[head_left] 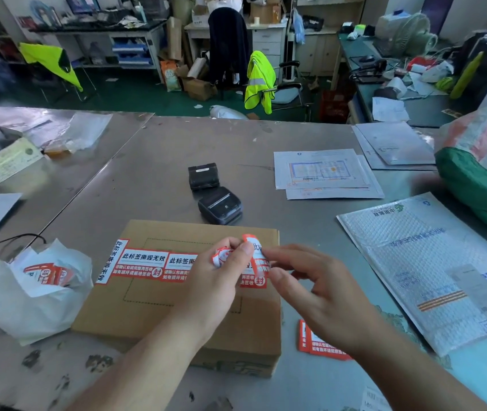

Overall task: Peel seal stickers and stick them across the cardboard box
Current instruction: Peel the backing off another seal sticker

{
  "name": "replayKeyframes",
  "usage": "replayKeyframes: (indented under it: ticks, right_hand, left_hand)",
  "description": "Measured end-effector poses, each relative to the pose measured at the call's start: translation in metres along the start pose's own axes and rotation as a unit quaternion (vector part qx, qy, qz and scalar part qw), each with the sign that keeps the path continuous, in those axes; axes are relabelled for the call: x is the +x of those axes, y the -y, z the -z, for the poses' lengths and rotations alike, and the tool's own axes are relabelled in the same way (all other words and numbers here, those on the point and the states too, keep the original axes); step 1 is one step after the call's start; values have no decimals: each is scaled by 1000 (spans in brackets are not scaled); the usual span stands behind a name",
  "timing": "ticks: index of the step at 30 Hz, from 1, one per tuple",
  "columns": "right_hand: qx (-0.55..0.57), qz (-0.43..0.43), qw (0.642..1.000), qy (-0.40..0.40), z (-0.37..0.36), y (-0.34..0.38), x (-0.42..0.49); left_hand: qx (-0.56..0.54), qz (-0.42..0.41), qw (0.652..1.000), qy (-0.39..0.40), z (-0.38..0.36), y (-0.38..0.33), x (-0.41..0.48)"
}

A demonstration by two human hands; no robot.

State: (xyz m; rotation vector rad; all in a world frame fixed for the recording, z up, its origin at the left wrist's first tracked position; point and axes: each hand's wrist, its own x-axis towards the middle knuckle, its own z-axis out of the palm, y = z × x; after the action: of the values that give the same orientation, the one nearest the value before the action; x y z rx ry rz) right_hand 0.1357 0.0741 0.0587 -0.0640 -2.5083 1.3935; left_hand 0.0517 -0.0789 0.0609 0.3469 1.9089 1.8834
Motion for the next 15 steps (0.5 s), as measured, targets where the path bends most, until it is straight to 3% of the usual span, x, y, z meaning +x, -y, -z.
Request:
replayKeyframes:
  ticks: [6, 15]
  right_hand:
    - [16, 29, 999, -2, 6, 2, 0]
    - [7, 57, 998, -5, 9, 4, 0]
  left_hand:
    - [-126, 43, 991, 28, -3, -5, 1]
    - [-163, 67, 982, 69, 2, -5, 2]
